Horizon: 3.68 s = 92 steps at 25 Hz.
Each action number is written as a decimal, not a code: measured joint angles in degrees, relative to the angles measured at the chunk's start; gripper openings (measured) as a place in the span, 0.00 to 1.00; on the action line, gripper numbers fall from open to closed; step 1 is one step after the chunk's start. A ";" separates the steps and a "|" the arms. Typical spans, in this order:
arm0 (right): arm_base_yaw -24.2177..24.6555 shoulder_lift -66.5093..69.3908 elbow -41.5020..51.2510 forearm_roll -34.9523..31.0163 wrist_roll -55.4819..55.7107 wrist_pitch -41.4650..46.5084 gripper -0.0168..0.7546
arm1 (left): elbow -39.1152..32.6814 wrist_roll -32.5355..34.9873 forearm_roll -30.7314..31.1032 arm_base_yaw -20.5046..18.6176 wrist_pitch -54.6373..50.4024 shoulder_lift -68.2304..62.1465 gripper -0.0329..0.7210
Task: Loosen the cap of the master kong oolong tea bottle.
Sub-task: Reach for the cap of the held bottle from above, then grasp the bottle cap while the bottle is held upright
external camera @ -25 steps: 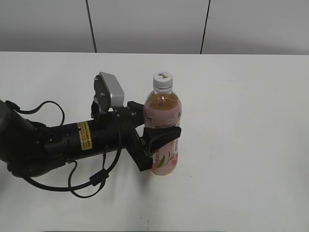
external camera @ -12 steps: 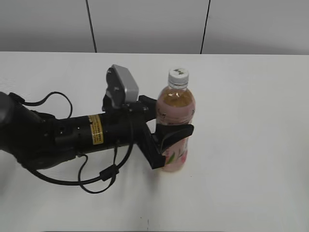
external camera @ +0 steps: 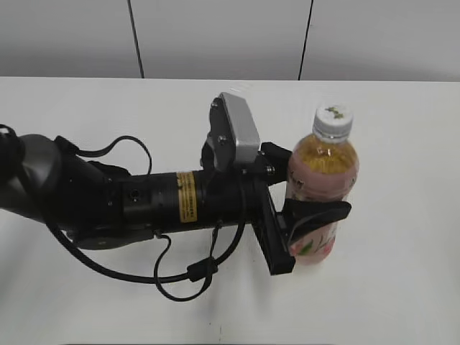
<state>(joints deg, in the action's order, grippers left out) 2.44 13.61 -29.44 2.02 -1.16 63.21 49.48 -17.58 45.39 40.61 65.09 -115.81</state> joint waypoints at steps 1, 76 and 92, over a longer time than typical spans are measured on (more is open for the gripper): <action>0.00 0.00 0.00 0.00 0.00 0.00 0.66 | 0.00 0.00 0.45 0.33 0.00 -0.42 0.58; -37.56 74.96 -51.66 -6.37 8.91 6.45 0.61 | 0.00 0.00 1.13 0.92 -0.22 -5.30 0.58; -37.66 75.33 -48.66 -10.09 9.00 6.65 0.56 | 0.00 0.00 1.08 0.92 -0.22 -5.30 0.58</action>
<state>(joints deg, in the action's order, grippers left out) -35.23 88.94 -78.10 -8.06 7.83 69.86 49.48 -17.58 46.47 41.53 64.87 -121.10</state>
